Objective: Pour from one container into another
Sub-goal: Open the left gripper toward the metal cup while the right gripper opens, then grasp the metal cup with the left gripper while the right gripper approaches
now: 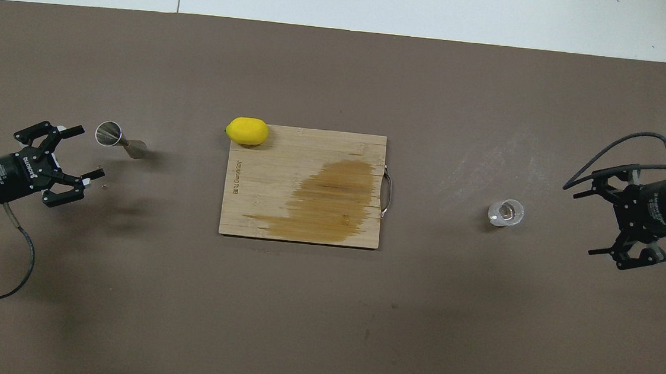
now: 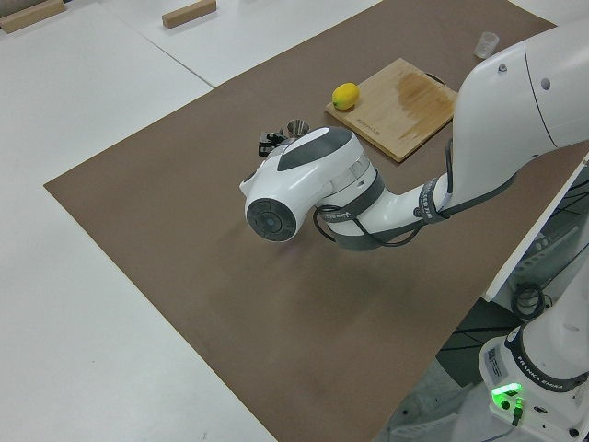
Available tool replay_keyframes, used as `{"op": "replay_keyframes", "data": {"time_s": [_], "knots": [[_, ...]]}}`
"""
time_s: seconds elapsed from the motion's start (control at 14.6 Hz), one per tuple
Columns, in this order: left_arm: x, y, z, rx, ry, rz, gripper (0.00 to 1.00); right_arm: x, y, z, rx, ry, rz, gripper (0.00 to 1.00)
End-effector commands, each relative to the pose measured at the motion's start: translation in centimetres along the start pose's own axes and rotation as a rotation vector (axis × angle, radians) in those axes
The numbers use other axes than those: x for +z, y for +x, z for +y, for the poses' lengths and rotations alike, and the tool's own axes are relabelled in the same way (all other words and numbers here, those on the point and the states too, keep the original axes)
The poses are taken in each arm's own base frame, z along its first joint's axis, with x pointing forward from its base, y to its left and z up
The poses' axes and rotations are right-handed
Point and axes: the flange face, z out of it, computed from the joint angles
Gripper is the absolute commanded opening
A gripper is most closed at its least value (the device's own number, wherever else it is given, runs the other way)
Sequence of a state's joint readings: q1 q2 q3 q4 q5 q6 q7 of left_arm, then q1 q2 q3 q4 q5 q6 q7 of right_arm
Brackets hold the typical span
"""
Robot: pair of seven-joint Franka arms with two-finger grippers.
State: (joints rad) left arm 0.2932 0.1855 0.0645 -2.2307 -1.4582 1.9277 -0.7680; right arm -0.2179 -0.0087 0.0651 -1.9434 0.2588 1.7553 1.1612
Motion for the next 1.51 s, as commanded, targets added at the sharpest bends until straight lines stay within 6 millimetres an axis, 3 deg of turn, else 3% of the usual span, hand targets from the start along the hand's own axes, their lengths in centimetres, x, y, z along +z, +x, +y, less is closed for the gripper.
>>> {"op": "replay_keyframes", "data": {"time_s": [0.0, 0.27, 0.41, 0.62, 0.89, 1.44], "knots": [[1.2, 0.2, -0.6, 0.009, -0.015, -0.02, 1.0, 2.9, 2.7, -0.4, 0.008, -0.009, -0.069, 0.97], [2.3, 0.6, -1.2, -0.003, -0.044, -0.013, 1.0, 7.9, 4.8, -0.3, 0.065, 0.075, -0.135, 0.97], [2.5, 0.6, -1.1, -0.014, -0.06, -0.025, 0.99, 9.4, 7.4, 0.1, 0.08, 0.086, -0.16, 0.97], [3.1, 0.4, -1.1, -0.013, -0.076, -0.022, 0.99, 11.6, 8.5, 1.7, 0.116, 0.132, -0.11, 0.96], [3.3, 0.7, -0.9, -0.025, -0.092, -0.023, 0.91, 12.8, 9.8, 1.3, 0.157, 0.159, -0.142, 0.96], [3.2, 0.7, -0.6, -0.023, -0.104, -0.016, 0.82, 13.8, 11.4, -2.0, 0.142, 0.16, -0.148, 0.97]]}}
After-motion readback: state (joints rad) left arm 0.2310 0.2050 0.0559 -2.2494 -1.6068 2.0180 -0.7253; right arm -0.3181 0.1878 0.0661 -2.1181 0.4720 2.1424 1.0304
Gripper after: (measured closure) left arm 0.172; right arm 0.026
